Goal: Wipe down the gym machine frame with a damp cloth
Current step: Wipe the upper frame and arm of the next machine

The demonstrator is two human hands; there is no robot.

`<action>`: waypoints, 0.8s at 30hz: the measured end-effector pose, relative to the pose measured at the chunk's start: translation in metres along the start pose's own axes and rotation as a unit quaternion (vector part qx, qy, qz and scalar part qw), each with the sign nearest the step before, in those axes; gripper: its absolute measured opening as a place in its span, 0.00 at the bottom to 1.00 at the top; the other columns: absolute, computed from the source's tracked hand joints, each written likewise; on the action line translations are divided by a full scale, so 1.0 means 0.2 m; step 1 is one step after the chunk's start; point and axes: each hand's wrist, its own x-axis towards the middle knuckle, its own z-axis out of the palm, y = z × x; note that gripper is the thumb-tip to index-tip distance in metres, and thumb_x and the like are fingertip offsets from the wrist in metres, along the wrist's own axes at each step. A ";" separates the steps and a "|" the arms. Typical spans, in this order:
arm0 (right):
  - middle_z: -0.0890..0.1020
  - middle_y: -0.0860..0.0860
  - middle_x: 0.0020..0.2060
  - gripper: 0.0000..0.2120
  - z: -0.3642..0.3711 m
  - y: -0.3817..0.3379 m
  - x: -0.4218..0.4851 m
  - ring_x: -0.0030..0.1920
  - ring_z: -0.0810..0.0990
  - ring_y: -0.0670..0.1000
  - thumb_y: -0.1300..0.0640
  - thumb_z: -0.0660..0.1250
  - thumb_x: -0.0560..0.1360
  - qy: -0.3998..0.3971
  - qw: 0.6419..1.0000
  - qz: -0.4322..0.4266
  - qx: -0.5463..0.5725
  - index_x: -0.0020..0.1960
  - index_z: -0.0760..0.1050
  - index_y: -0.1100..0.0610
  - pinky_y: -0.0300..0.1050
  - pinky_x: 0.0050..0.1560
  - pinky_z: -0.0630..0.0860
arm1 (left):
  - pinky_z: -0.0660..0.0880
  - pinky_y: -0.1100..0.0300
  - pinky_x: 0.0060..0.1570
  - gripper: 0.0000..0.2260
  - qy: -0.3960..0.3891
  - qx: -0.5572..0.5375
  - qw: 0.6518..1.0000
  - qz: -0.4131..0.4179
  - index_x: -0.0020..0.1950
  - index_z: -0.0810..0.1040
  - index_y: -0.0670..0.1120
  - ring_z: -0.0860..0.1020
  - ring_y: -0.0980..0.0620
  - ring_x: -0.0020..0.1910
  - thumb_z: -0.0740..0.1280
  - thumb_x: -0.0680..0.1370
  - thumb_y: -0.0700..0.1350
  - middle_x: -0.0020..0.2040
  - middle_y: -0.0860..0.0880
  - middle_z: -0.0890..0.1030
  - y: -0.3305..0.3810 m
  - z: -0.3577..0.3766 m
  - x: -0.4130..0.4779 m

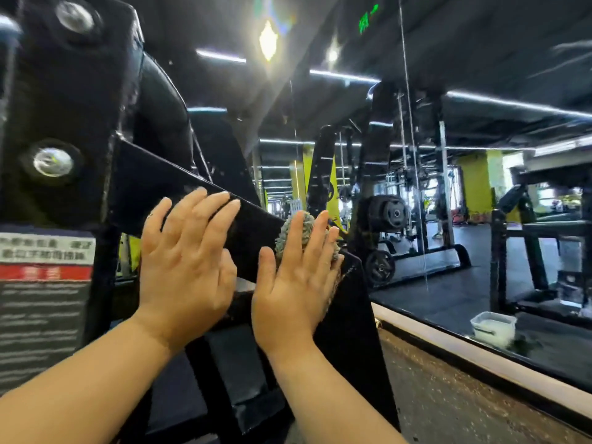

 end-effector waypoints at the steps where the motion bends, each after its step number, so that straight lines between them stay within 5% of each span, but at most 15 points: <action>1: 0.50 0.54 0.78 0.28 0.01 -0.06 0.02 0.76 0.47 0.56 0.41 0.45 0.81 -0.004 1.000 -0.022 0.002 0.78 0.49 0.51 0.56 0.72 0.43 | 0.51 0.47 0.71 0.23 0.016 0.005 1.000 -0.021 0.67 0.69 0.41 0.65 0.44 0.68 0.55 0.72 0.44 0.66 0.44 0.72 -0.04 -0.03 0.01; 6: 0.52 0.54 0.76 0.28 0.07 -0.40 0.11 0.76 0.50 0.56 0.44 0.49 0.79 -0.024 0.993 -0.115 -0.006 0.77 0.51 0.50 0.58 0.72 0.46 | 0.59 0.46 0.67 0.22 0.067 -0.017 0.993 -0.093 0.67 0.71 0.40 0.68 0.43 0.65 0.54 0.75 0.45 0.64 0.41 0.74 -0.14 -0.19 0.03; 10: 0.30 0.49 0.74 0.30 0.10 -0.65 0.13 0.74 0.28 0.52 0.41 0.34 0.75 -0.150 0.960 -0.235 -0.004 0.72 0.25 0.46 0.54 0.71 0.28 | 0.64 0.53 0.64 0.21 0.088 -0.136 0.975 -0.149 0.67 0.70 0.39 0.70 0.48 0.61 0.54 0.75 0.43 0.62 0.43 0.74 -0.22 -0.34 0.05; 15: 0.44 0.48 0.78 0.28 0.08 -0.57 0.14 0.77 0.40 0.53 0.43 0.45 0.80 -0.117 0.948 -0.294 -0.012 0.77 0.42 0.47 0.54 0.76 0.41 | 0.59 0.61 0.66 0.20 0.080 -0.111 0.976 -0.171 0.65 0.72 0.38 0.67 0.45 0.62 0.55 0.76 0.45 0.62 0.39 0.71 -0.23 -0.32 0.00; 19: 0.50 0.46 0.77 0.26 0.01 -0.20 0.13 0.78 0.47 0.52 0.42 0.48 0.81 -0.078 0.963 -0.258 0.008 0.77 0.49 0.45 0.54 0.76 0.45 | 0.49 0.52 0.73 0.20 0.013 -0.089 0.990 -0.111 0.64 0.74 0.42 0.64 0.43 0.69 0.56 0.75 0.46 0.64 0.42 0.72 -0.09 -0.20 -0.03; 24: 0.43 0.43 0.77 0.25 -0.09 0.25 -0.01 0.78 0.43 0.50 0.40 0.42 0.82 -0.078 0.988 -0.129 0.015 0.77 0.44 0.41 0.54 0.76 0.44 | 0.48 0.48 0.73 0.20 -0.074 -0.087 0.993 -0.014 0.62 0.76 0.41 0.62 0.42 0.70 0.57 0.75 0.47 0.65 0.42 0.74 0.15 0.00 -0.09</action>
